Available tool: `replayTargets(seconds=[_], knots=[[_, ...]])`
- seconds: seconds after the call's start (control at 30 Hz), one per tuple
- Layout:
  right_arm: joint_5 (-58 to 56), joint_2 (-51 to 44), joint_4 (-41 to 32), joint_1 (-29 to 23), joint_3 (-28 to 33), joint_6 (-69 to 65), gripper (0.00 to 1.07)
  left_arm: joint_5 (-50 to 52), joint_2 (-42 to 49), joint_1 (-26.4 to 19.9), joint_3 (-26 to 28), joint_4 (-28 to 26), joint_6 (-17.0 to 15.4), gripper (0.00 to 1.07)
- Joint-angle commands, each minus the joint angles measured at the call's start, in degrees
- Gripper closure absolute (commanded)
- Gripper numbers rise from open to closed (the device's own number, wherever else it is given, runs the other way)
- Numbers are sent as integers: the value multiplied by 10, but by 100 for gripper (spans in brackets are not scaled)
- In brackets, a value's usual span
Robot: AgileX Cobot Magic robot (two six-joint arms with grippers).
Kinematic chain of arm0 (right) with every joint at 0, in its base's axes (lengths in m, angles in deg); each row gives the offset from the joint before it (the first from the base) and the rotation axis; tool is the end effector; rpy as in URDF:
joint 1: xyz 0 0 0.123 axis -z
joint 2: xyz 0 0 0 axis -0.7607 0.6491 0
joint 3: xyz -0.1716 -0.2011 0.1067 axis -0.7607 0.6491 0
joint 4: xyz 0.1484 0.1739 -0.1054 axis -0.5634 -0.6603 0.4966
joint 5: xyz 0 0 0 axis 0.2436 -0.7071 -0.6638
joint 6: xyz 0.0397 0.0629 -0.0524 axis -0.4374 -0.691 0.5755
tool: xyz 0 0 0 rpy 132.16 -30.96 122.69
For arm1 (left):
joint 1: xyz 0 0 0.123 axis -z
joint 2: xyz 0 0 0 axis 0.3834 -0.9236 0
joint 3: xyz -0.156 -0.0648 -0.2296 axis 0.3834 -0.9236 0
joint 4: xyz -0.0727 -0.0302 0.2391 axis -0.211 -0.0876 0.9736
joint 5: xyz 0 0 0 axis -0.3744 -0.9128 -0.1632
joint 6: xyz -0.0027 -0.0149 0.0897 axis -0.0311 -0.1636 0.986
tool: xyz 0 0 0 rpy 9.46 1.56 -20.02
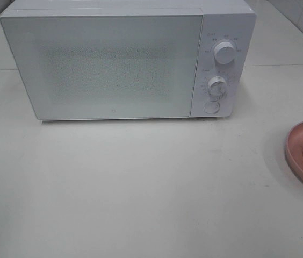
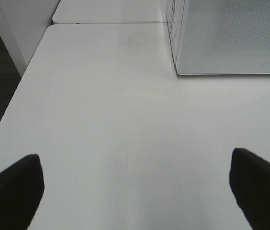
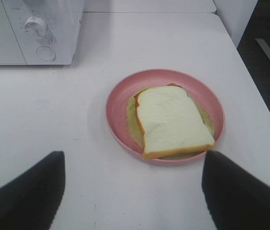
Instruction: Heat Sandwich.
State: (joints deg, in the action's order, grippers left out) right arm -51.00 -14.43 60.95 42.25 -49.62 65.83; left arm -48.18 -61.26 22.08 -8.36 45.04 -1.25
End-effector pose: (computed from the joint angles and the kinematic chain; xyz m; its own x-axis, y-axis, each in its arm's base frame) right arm -0.0045 -0.0158 0.2819 -0.4165 0.0032 -0.9091 0.0479 0.9987 -0.0184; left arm -0.0040 -0.0008 0.2780 -0.4356 0.0043 -0.9001 0.0031 1.0000 0.0033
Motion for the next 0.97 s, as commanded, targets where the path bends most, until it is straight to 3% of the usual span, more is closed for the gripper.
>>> replayTargets(seconds=[0.03,0.97], knots=[[2,-15,2,4,1,0,31,5,16,-2,-2,-5,1,3],[2,-15,2,4,1,0,31,5,16,-2,-2,-5,2,3]])
